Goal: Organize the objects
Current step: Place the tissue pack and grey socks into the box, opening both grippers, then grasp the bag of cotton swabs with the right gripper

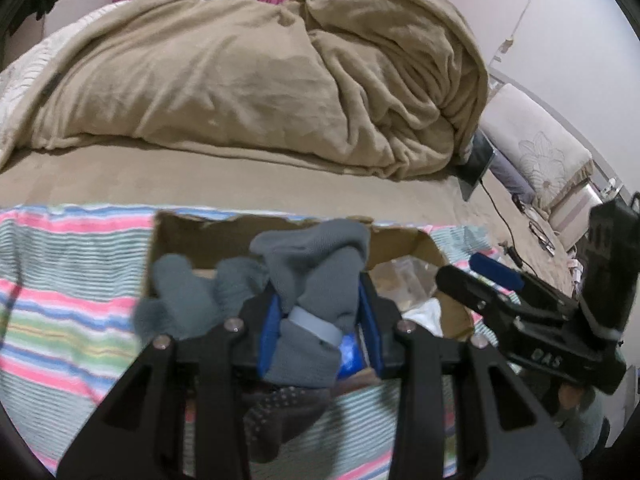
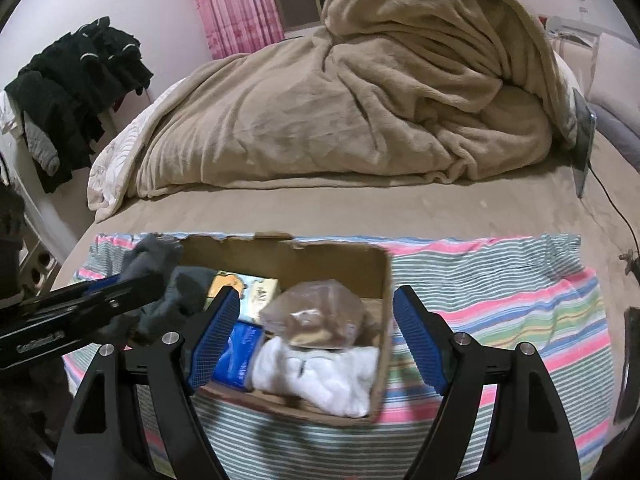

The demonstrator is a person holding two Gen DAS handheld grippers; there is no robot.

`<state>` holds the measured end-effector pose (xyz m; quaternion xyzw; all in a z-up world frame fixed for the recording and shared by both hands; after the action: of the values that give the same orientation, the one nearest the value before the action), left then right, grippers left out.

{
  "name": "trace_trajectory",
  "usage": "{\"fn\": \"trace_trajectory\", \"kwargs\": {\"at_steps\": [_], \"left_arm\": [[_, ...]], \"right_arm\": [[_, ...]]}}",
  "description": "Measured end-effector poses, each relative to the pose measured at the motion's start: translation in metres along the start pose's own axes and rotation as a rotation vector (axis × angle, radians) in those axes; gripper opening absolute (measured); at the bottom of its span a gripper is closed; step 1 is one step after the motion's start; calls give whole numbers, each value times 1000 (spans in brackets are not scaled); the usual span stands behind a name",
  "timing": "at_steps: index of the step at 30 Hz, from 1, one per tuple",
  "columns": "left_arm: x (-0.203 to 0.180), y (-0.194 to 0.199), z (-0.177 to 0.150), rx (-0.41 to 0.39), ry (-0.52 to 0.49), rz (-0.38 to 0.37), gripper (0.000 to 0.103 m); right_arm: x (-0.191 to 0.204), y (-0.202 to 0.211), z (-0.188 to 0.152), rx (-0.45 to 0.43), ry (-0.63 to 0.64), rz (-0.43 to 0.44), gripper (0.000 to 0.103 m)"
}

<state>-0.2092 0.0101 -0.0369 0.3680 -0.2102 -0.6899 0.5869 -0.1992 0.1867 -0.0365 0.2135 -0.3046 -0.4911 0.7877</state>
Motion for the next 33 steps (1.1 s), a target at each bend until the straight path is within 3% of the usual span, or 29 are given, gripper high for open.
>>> {"fn": "trace_trajectory", "kwargs": {"at_steps": [11,15,33], "left_arm": [[-26,-43,-5,103,-25,1,42],[-24,-35,-5,103,-11,1,73],[4,68,-42,-16,-2,67,76]], "right_arm": [[-27,16,-1,-26,-44,-7,82],[-24,22,-7,-24,-44,-3,82],[28,55,-42,16,18,32,83]]}}
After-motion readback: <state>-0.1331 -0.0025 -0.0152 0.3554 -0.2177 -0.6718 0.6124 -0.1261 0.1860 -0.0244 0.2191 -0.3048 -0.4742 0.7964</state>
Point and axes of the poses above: each gripper's, at about its wrist camera, not at the fingertips, and y roughly against the way its jaws point, x to its left, z to its top, the point moved 2 cm from there along -y, roughly the way its jaws point, and after that the axes turned 6 degrees about z, right-handed, at the moved point
